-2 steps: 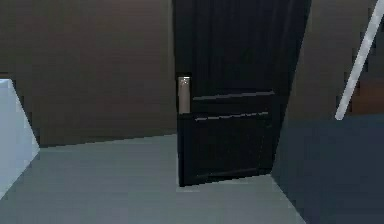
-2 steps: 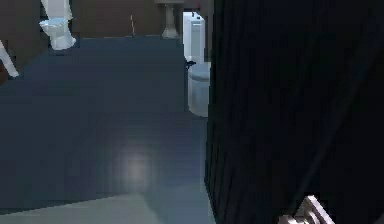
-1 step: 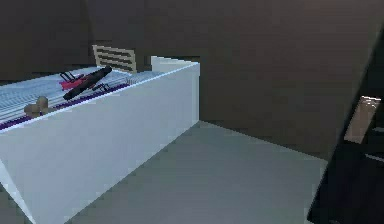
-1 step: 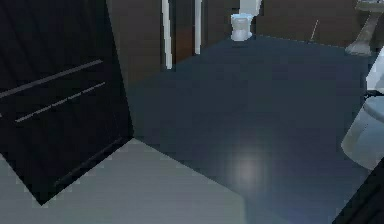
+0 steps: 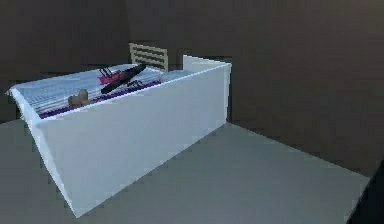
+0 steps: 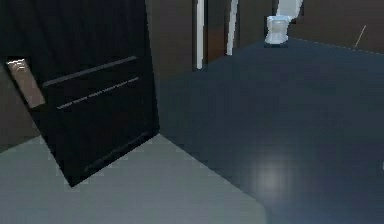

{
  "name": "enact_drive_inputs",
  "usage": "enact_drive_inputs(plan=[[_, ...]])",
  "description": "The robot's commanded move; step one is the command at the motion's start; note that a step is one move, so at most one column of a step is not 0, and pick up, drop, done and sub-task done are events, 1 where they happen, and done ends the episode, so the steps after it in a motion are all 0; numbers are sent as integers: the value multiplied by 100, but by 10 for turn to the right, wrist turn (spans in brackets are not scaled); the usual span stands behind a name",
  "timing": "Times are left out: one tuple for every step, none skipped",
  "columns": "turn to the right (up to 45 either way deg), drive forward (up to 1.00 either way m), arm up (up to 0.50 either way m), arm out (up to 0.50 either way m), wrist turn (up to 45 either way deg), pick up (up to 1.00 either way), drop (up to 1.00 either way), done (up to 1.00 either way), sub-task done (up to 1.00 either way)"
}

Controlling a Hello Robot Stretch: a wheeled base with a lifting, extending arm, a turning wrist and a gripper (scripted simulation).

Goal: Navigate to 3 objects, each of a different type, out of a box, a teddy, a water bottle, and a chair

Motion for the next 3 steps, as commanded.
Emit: enact_drive_inputs(plan=[[0, 20, 0, 0, 0, 0, 0, 0, 0], [390, 0, 0, 0, 0, 0, 0, 0, 0], [0, 30, 0, 0, 0, 0, 0, 0, 0]])
